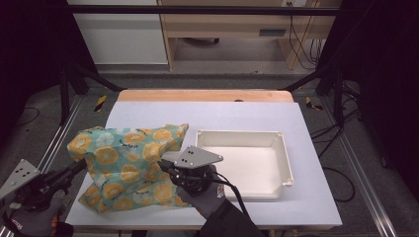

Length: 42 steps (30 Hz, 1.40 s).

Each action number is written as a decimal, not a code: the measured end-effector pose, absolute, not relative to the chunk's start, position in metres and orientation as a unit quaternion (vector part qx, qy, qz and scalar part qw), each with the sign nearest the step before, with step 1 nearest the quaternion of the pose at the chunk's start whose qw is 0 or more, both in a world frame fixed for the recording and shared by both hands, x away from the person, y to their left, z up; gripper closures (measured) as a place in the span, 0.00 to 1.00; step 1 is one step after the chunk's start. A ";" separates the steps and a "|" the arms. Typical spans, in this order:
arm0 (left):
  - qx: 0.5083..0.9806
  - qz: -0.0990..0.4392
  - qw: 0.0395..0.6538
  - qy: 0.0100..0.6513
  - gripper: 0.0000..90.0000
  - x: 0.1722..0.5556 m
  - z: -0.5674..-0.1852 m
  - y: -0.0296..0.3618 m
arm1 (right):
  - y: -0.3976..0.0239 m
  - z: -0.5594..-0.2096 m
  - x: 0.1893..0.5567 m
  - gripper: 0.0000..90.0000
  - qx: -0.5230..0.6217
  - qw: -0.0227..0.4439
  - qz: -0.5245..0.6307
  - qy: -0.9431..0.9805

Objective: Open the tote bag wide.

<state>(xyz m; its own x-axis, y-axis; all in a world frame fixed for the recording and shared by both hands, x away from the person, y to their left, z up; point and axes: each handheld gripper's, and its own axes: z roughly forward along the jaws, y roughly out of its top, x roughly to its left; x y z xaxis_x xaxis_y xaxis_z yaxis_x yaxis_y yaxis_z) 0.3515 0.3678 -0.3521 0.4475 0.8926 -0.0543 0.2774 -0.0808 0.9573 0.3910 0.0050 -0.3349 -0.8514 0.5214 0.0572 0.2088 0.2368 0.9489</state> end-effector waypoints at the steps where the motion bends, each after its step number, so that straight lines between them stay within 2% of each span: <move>1: 0.675 0.294 0.518 0.435 1.00 0.352 -0.354 0.367 | 0.005 -0.337 0.390 1.00 0.236 0.134 0.569 0.776; 10: 0.687 0.285 0.500 0.444 1.00 0.359 -0.367 0.362 | 0.011 -0.365 0.399 1.00 0.257 0.117 0.542 0.792; 21: 0.694 0.277 0.489 0.450 1.00 0.364 -0.375 0.359 | 0.018 -0.386 0.414 1.00 0.284 0.120 0.515 0.800; 27: 0.694 0.278 0.489 0.449 1.00 0.364 -0.375 0.358 | 0.013 -0.376 0.408 0.91 0.271 0.125 0.532 0.792; 28: 0.693 0.279 0.489 0.449 1.00 0.364 -0.374 0.358 | 0.010 -0.367 0.407 0.84 0.268 0.125 0.547 0.783; 31: 0.694 0.278 0.488 0.449 1.00 0.364 -0.374 0.358 | 0.009 -0.356 0.406 0.76 0.264 0.126 0.563 0.773; 36: 0.697 0.277 0.486 0.449 1.00 0.365 -0.375 0.357 | 0.013 -0.339 0.410 0.70 0.262 0.124 0.580 0.761; 38: 0.698 0.276 0.485 0.450 1.00 0.365 -0.375 0.356 | 0.016 -0.336 0.411 0.74 0.261 0.121 0.582 0.761; 39: 0.698 0.275 0.486 0.449 1.00 0.365 -0.375 0.356 | 0.019 -0.335 0.411 0.81 0.259 0.123 0.579 0.763; 40: 0.698 0.275 0.486 0.449 1.00 0.365 -0.375 0.356 | 0.019 -0.335 0.411 0.81 0.259 0.123 0.579 0.763; 42: 0.694 0.277 0.489 0.449 1.00 0.364 -0.373 0.357 | 0.024 -0.337 0.408 1.00 0.252 0.148 0.566 0.771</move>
